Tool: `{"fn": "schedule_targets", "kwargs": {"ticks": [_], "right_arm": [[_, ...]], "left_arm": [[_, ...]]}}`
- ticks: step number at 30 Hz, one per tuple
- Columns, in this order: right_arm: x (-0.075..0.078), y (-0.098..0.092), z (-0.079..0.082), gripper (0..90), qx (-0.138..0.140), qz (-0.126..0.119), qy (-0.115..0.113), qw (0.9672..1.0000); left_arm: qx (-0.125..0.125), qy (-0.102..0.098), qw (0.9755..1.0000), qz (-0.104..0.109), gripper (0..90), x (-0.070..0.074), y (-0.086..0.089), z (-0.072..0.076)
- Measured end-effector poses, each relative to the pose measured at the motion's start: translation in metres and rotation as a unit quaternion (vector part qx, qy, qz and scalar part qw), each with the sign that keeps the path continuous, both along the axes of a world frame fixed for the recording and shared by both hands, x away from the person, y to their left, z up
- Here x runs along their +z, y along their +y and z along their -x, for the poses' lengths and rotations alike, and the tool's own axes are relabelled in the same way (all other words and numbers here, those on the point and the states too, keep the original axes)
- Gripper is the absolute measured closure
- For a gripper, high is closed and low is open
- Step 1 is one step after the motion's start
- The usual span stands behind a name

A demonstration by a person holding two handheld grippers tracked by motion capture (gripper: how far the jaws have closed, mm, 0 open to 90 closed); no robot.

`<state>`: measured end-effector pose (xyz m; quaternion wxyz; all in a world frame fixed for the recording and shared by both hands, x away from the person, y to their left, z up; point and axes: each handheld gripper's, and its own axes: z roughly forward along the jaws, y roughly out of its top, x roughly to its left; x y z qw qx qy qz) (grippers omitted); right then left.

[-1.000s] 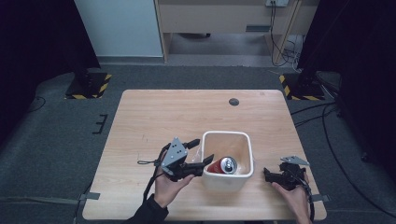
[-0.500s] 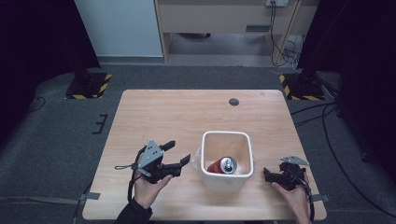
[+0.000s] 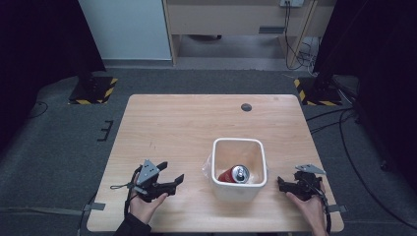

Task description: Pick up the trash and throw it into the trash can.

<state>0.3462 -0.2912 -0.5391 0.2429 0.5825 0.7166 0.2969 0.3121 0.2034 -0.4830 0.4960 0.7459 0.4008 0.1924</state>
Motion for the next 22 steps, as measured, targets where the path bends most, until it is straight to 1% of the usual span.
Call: {"fn": "schedule_targets", "kwargs": {"ticks": [1,2,3,4,5,6,7,8,10,11,12,13,15,16,17,18,21,22], "right_arm": [[0.000,0.000,0.000,0.4,0.000,0.000,0.000,1.0000],[0.000,0.000,0.000,0.4,0.000,0.000,0.000,1.0000],[0.000,0.000,0.000,0.4,0.000,0.000,0.000,1.0000],[0.000,0.000,0.000,0.4,-0.001,0.000,0.000,1.0000],[0.000,0.000,0.000,0.4,-0.001,0.000,0.000,1.0000],[0.000,0.000,0.000,0.4,-0.001,0.000,0.000,1.0000],[0.000,0.000,0.000,0.4,-0.001,0.000,0.000,1.0000],[0.000,0.000,0.000,0.4,-0.001,0.000,0.000,1.0000],[0.000,0.000,0.000,0.4,-0.001,0.000,0.000,1.0000],[0.000,0.000,0.000,0.4,-0.001,0.000,0.000,1.0000],[0.000,0.000,0.000,0.4,-0.001,0.000,0.000,1.0000],[0.000,0.000,0.000,0.4,-0.001,0.000,0.000,1.0000],[0.000,0.000,0.000,0.4,-0.001,0.000,0.000,1.0000],[0.000,0.000,0.000,0.4,0.000,0.000,0.000,1.0000],[0.000,0.000,0.000,0.4,-0.001,0.000,0.000,1.0000],[0.000,0.000,0.000,0.3,0.000,0.000,0.000,1.0000],[0.000,0.000,0.000,0.3,-0.001,0.000,0.000,1.0000],[0.000,0.000,0.000,0.3,-0.001,0.000,0.000,1.0000]], "left_arm": [[0.002,0.007,1.0000,-0.003,18.2,-0.003,0.003,0.000],[0.011,0.019,0.9997,-0.011,17.6,-0.010,0.010,0.000],[0.011,0.019,0.9997,-0.011,17.2,-0.010,0.010,0.000],[0.021,0.030,0.9991,-0.022,16.9,-0.017,0.016,-0.001],[0.021,0.030,0.9991,-0.022,16.5,-0.017,0.016,-0.001],[0.031,0.042,0.9980,-0.035,16.5,-0.022,0.023,-0.001],[0.031,0.042,0.9980,-0.035,16.3,-0.022,0.023,-0.001],[0.039,0.057,0.9967,-0.041,15.8,-0.028,0.030,-0.002],[0.050,0.070,0.9954,-0.042,15.7,-0.033,0.035,-0.004],[0.050,0.070,0.9954,-0.042,15.4,-0.033,0.035,-0.004],[0.059,0.080,0.9940,-0.047,15.1,-0.037,0.039,-0.005],[0.059,0.080,0.9940,-0.047,15.1,-0.037,0.039,-0.005],[0.067,0.083,0.9922,-0.064,15.0,-0.040,0.041,-0.007],[0.082,0.089,0.9893,-0.082,15.0,-0.044,0.044,-0.009],[0.088,0.094,0.9879,-0.087,14.9,-0.044,0.047,-0.010],[0.098,0.097,0.9869,-0.084,14.5,-0.046,0.049,-0.011],[0.117,0.107,0.9832,-0.091,13.6,-0.049,0.056,-0.013],[0.117,0.107,0.9832,-0.091,13.4,-0.049,0.056,-0.013]]}}
